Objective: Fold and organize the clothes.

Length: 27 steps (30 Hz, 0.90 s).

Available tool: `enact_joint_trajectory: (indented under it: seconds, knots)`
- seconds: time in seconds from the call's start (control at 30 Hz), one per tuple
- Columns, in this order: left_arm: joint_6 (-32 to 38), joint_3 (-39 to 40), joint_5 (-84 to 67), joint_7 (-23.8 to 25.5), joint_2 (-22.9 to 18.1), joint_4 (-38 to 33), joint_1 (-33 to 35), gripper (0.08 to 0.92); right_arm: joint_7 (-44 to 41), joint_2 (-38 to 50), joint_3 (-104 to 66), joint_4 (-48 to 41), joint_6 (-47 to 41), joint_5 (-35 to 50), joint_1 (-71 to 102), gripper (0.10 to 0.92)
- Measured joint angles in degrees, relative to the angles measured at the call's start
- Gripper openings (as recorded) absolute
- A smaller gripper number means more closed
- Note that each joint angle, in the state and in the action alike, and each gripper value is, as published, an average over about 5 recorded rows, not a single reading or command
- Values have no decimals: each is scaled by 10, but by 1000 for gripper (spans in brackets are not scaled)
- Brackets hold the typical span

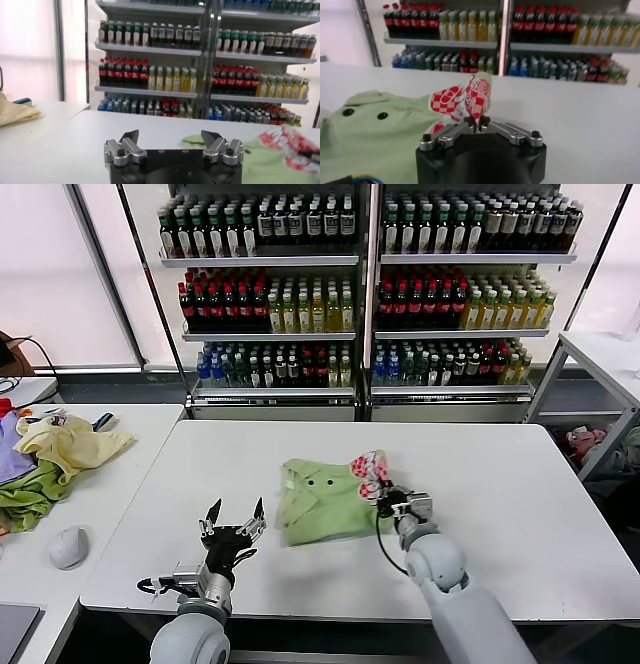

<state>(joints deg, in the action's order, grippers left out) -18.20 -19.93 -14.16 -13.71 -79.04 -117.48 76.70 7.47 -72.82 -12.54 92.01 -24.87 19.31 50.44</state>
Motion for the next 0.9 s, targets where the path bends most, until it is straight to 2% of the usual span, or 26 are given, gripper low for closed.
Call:
enact_joint_trajectory:
  seconds: [0.13,0.5,0.73,0.9]
  knots:
    - [0,3,6,2,-4,3,0,823,-30,19,-28,-12,20,-32,-4,187]
    - [-2,4,18,9,-14,1,9,823,-43,43,-96,-9,105,-73,29,482]
    - [-1,6,27,14,-20,-3,12,823,-27,49,-128,31,145,-66,75,690]
    - [-1,4,31,19,-19,-10,18,823,-21,53,-148,69,158,-53,114,801]
